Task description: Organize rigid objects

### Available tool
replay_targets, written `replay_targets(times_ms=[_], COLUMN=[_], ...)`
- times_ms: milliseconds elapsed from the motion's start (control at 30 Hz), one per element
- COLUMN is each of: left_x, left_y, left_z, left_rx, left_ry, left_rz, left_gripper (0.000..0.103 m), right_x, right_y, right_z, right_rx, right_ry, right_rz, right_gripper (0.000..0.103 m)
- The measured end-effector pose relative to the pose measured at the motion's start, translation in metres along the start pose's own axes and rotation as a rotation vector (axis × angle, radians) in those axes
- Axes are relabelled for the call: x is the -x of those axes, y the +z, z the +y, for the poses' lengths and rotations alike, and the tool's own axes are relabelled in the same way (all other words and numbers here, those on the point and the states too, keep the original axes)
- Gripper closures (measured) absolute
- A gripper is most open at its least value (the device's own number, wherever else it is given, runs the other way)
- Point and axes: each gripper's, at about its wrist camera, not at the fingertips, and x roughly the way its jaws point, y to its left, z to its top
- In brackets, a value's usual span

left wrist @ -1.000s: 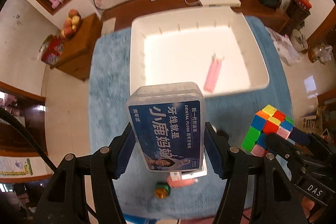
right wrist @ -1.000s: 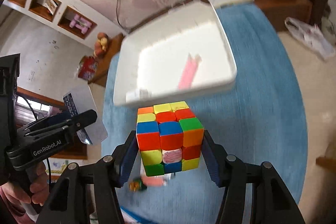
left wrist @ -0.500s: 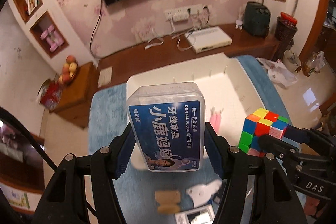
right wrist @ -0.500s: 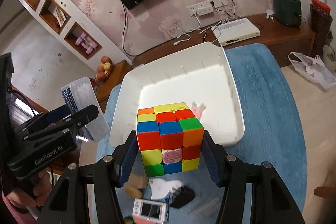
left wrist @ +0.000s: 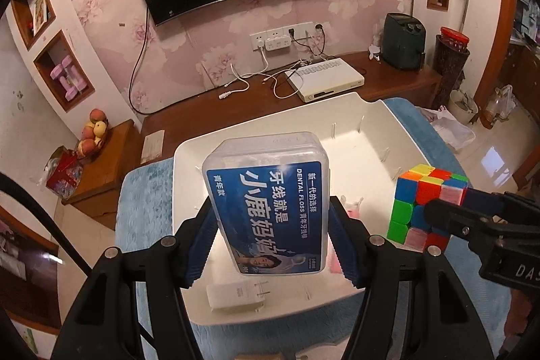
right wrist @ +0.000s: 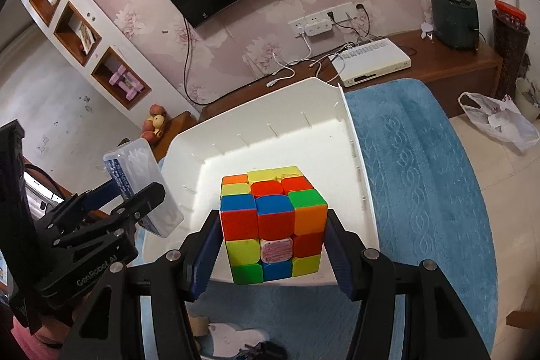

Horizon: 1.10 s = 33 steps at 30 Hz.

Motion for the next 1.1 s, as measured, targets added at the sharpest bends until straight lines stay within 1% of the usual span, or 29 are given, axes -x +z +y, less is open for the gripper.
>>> replay_targets(times_ms=[67, 100, 167, 300, 400, 500, 667, 800, 967, 1100], left_x=[-0.001, -0.002, -0.001, 0.001, 0.004, 0.012, 0.035, 0.056, 0.082, 0.102], left_y=[-0.001, -0.001, -0.001, 0.005, 0.009, 0.010, 0.006, 0.001, -0.015, -0.030], left_z=[-0.004, -0.006, -0.007, -0.003, 0.001, 0.004, 0.006, 0.007, 0.005, 0.003], left_rx=[-0.015, -0.019, -0.013, 0.015, 0.046, 0.073, 0.076, 0.082, 0.105, 0.103], left_ry=[0.012, 0.018, 0.019, 0.014, 0.006, 0.008, 0.029, 0.048, 0.070, 0.104], left_rz=[-0.005, -0.007, -0.018, -0.024, -0.020, -0.030, -0.057, -0.075, -0.087, -0.095], left_gripper=[0.036, 0.036, 0.036, 0.035, 0.032, 0.027, 0.025, 0.022, 0.021, 0.021], right_x=[-0.003, -0.006, -0.007, -0.001, 0.006, 0.015, 0.038, 0.058, 0.082, 0.098], right_y=[0.001, 0.002, 0.002, 0.004, 0.005, 0.005, 0.003, -0.001, -0.008, -0.015], right_z=[-0.003, -0.004, -0.006, -0.004, 0.001, 0.005, 0.009, 0.012, 0.018, 0.021], right_rx=[-0.011, -0.022, -0.033, -0.027, -0.002, 0.011, 0.018, 0.020, 0.031, 0.021], right_ry=[0.010, 0.020, 0.040, 0.054, 0.047, 0.047, 0.058, 0.074, 0.100, 0.135], right_rz=[0.003, 0.015, 0.008, -0.019, -0.029, -0.045, -0.069, -0.093, -0.112, -0.112], right_gripper=[0.046, 0.048, 0.048, 0.048, 0.048, 0.048, 0.048, 0.048, 0.040, 0.035])
